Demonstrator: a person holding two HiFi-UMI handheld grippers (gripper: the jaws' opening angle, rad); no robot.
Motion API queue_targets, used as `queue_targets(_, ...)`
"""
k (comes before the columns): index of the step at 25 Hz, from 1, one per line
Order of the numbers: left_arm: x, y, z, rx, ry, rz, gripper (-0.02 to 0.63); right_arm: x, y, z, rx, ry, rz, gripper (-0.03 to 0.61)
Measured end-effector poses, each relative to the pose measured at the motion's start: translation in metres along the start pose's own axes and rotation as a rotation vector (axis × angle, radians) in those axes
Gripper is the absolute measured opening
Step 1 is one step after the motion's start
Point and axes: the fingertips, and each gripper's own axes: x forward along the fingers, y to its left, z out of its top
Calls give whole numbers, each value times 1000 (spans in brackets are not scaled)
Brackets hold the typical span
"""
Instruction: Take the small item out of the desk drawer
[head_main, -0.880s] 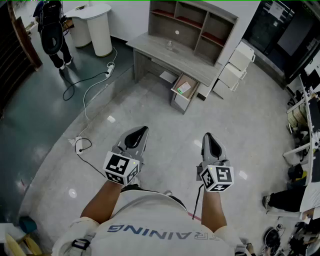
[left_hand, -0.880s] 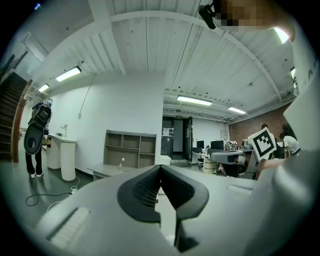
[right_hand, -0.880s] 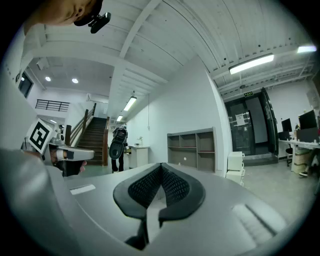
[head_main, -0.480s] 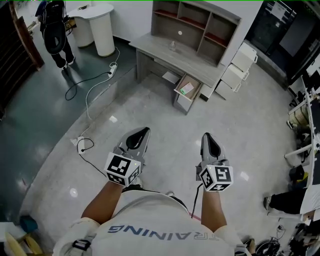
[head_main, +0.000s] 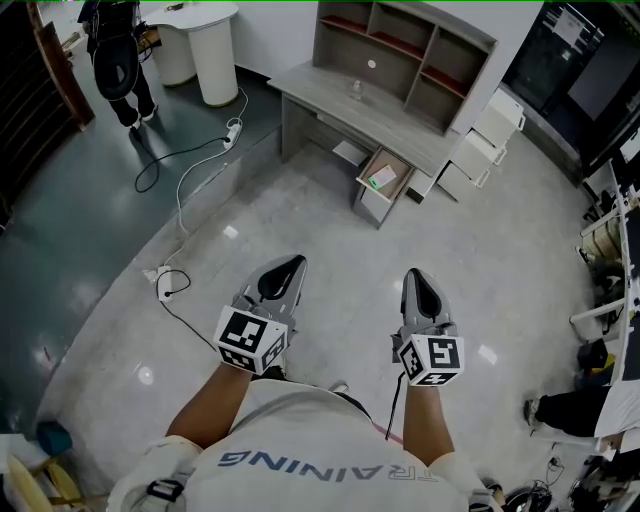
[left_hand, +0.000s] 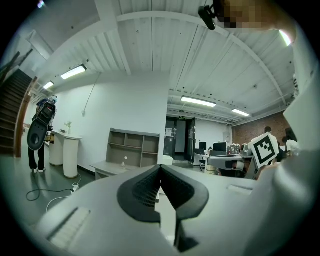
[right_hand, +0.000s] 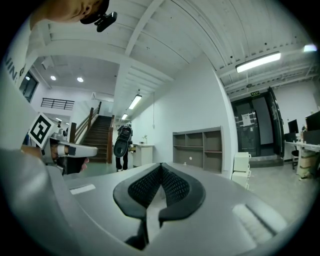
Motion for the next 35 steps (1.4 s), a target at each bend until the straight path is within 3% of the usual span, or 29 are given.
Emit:
queue_targets(5, 1, 24, -4, 9, 16, -28, 2, 22, 22, -2, 41, -6, 31, 14)
queue_targets(12, 1, 92, -10, -6, 23, -62, 2, 68, 57, -14, 112, -14, -5, 13)
queue_targets(16, 11, 110, -12, -20, 32, -85, 2, 86, 67, -22, 129, 18, -15, 14)
queue_targets(28, 78, 162, -14, -22, 46, -56, 2, 174, 39, -24, 142, 42, 23, 14)
queue_targets(35, 150, 187, -2, 3, 63, -30, 2, 236, -17, -17, 143, 41, -6, 14)
